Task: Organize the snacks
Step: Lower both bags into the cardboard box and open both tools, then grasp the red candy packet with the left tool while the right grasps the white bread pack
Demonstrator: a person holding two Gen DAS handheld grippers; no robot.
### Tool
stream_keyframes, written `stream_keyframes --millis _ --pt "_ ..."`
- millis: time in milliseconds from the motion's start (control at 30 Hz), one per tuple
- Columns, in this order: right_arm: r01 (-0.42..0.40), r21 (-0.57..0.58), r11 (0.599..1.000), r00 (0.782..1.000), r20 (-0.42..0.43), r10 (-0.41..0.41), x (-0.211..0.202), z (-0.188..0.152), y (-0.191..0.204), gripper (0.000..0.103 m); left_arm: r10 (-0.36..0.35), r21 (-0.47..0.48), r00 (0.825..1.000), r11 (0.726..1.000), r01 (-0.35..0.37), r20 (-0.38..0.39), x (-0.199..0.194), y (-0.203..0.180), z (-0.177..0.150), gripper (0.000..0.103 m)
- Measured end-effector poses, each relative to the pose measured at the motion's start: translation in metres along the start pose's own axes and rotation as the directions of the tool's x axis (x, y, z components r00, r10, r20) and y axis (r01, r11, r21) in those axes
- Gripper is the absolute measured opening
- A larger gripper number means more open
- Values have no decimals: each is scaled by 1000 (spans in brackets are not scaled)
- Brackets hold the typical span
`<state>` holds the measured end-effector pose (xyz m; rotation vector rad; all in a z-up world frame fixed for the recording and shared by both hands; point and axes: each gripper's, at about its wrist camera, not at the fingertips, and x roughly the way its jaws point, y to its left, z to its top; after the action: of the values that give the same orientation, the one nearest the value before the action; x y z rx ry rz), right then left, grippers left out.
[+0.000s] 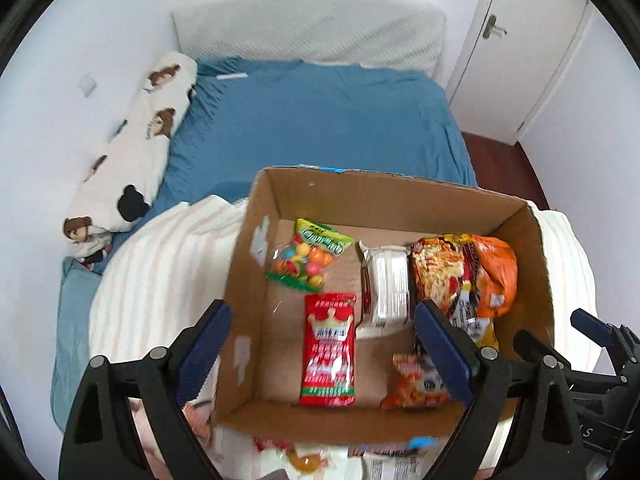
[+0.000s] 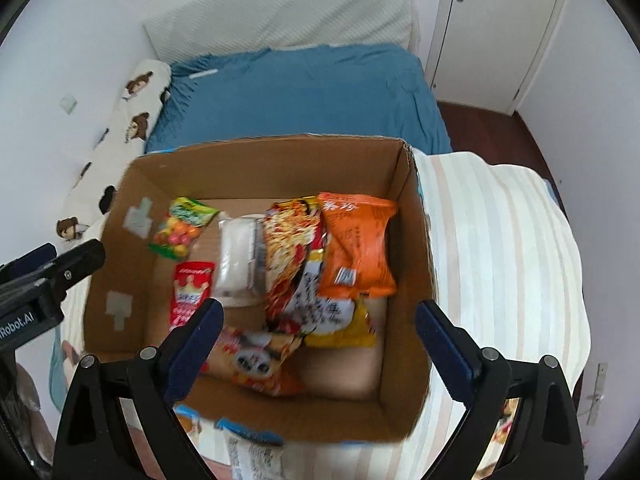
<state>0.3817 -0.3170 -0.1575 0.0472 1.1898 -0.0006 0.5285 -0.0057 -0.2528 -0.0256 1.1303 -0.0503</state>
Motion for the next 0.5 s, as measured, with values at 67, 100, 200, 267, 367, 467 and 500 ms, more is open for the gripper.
stream_keyframes --millis 67,100,200,267,367,467,500 --pt "-20 5 1000 999 26 20 -17 -14 5 99 5 -1 1000 1000 -5 30 -18 2 -14 93" --pt "-31 10 999 999 35 31 -24 -20 7 99 8 -1 999 1000 -8 38 -27 4 -19 93" --pt "-66 21 998 997 49 65 -43 -44 11 99 13 -4 998 1000 -12 67 -49 6 -43 93" --pt "-82 29 996 996 44 81 -49 -65 12 99 20 -11 997 1000 -19 69 -56 10 -58 93" --pt "-102 38 994 995 2 102 -40 -99 14 99 44 -27 998 999 -43 45 -57 22 -89 93" --pt "-114 54 992 990 -82 118 -12 -135 17 99 95 -41 995 995 -96 -5 -41 37 -122 93" --pt "-114 63 991 986 -118 121 3 -148 19 99 113 -43 993 992 -115 -34 -32 43 -132 93"
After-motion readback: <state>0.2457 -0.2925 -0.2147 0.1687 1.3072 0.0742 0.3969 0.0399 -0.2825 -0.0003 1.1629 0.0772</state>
